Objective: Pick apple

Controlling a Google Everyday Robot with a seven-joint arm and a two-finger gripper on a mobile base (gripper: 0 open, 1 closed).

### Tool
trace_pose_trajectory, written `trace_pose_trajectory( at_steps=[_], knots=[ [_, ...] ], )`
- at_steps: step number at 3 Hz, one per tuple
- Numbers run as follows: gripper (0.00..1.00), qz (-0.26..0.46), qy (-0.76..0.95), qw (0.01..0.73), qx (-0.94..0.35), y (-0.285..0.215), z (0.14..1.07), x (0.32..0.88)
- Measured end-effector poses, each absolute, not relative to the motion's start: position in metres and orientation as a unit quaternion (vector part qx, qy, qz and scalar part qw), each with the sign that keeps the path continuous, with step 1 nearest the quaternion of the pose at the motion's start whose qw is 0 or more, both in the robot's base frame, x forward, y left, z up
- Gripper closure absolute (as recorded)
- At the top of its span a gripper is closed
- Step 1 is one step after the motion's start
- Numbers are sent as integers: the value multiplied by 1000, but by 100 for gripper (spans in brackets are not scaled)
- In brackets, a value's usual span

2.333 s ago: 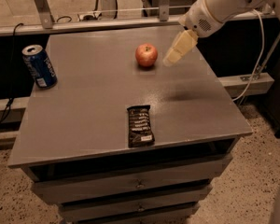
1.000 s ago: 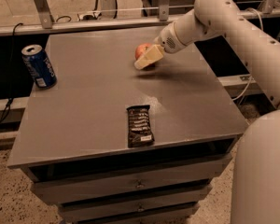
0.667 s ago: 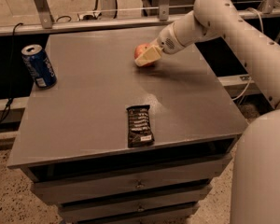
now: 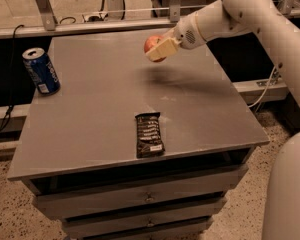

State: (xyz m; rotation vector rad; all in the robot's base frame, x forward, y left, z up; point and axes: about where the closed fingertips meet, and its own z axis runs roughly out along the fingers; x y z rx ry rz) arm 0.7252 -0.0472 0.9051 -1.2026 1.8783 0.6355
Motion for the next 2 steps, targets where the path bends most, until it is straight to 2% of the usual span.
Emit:
trace_pose_trajectory(
  at_steps=[1,2],
  knots=[
    [100,279,705,431,-489,-58,950,695],
    [100,286,700,436,-488,-62,957,689]
  ],
)
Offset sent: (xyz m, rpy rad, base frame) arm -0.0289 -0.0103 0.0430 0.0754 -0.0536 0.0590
